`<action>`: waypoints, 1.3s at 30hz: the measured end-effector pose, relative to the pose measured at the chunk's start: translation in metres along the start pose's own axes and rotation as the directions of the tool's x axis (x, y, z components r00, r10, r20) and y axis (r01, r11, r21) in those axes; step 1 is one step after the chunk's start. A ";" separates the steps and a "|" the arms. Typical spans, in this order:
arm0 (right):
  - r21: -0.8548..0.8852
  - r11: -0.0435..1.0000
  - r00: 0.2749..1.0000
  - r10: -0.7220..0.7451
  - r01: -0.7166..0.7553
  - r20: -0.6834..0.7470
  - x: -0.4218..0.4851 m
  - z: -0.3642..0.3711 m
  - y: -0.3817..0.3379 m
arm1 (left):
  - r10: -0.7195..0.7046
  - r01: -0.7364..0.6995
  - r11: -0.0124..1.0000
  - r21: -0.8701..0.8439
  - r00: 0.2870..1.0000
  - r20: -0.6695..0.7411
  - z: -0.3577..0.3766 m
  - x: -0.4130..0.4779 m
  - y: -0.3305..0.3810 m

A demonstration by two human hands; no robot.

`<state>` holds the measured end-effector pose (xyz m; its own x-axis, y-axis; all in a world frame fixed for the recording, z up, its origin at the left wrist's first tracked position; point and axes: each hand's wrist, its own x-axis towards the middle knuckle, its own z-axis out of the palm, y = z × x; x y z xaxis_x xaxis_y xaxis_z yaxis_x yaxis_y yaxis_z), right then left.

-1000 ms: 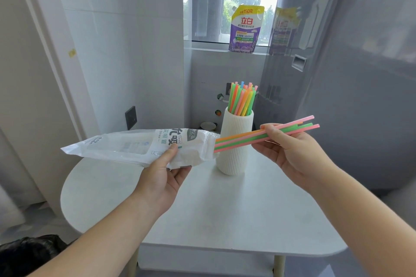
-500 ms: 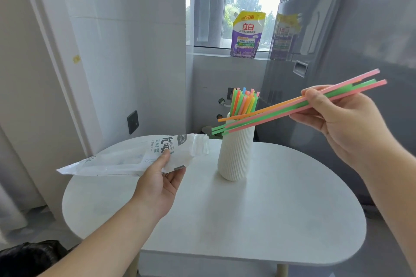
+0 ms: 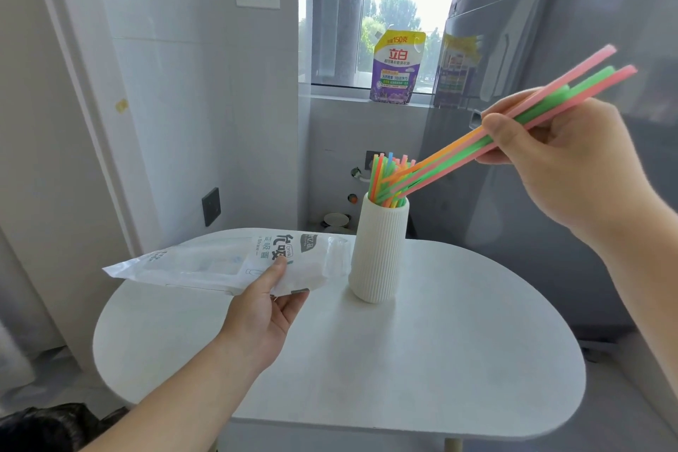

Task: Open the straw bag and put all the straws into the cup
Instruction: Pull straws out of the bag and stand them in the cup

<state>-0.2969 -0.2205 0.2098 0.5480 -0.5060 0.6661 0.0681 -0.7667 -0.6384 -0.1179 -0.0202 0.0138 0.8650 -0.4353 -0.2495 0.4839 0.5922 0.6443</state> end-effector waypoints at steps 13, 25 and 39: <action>-0.014 0.998 0.995 0.062 -0.061 0.078 0.026 0.016 -0.001 | -0.010 0.010 1.000 0.006 1.000 0.017 -0.001 -0.001 0.002; -0.113 0.993 0.986 0.063 -0.046 0.155 0.039 0.018 -0.004 | -0.009 0.008 1.000 0.016 0.999 0.039 0.000 0.000 0.001; -0.085 0.995 0.984 0.059 -0.045 0.168 0.051 0.028 -0.008 | -0.010 0.008 0.999 0.033 0.998 0.057 0.000 -0.002 0.000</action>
<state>-0.2466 -0.2293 0.2378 0.6837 -0.4766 0.5527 -0.0279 -0.7739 -0.6327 -0.1192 -0.0197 0.0146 0.8511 -0.4791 -0.2148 0.4866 0.5658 0.6657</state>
